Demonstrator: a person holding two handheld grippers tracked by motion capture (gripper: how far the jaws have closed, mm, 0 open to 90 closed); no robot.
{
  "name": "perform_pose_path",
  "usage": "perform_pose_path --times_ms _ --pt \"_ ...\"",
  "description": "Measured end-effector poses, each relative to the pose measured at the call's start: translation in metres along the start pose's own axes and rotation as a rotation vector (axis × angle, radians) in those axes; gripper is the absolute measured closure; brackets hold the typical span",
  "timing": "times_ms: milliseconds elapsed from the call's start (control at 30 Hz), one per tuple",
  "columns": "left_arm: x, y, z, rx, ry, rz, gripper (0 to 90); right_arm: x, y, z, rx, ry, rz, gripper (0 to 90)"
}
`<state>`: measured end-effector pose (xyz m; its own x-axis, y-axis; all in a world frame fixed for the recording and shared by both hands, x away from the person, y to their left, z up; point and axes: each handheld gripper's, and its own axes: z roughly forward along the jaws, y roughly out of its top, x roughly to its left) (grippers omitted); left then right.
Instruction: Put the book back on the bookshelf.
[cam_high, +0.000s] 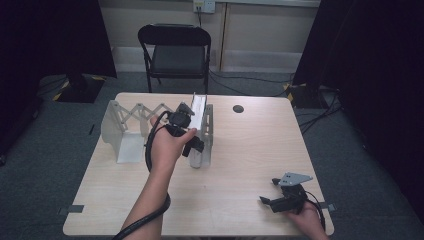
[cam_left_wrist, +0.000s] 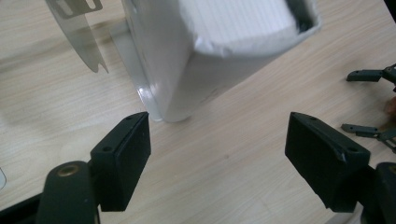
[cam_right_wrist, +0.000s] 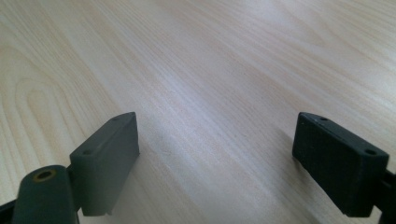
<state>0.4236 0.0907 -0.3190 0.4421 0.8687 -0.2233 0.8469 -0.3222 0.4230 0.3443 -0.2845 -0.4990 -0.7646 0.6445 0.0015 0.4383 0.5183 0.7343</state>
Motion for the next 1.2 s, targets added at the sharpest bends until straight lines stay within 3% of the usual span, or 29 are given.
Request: perform_pose_path --times_ms 833,933,1200 --pt "0.015 -0.035 0.013 0.013 -0.049 0.015 23.0 0.0 0.0 0.0 -0.001 0.0 0.0 14.0" --pt "0.016 -0.038 0.014 0.023 -0.03 0.003 23.2 0.0 0.0 0.0 -0.001 0.0 0.0 14.0" --pt "0.019 -0.046 0.021 0.022 -0.064 0.026 23.4 0.0 0.0 0.0 -0.001 0.0 0.0 14.1"
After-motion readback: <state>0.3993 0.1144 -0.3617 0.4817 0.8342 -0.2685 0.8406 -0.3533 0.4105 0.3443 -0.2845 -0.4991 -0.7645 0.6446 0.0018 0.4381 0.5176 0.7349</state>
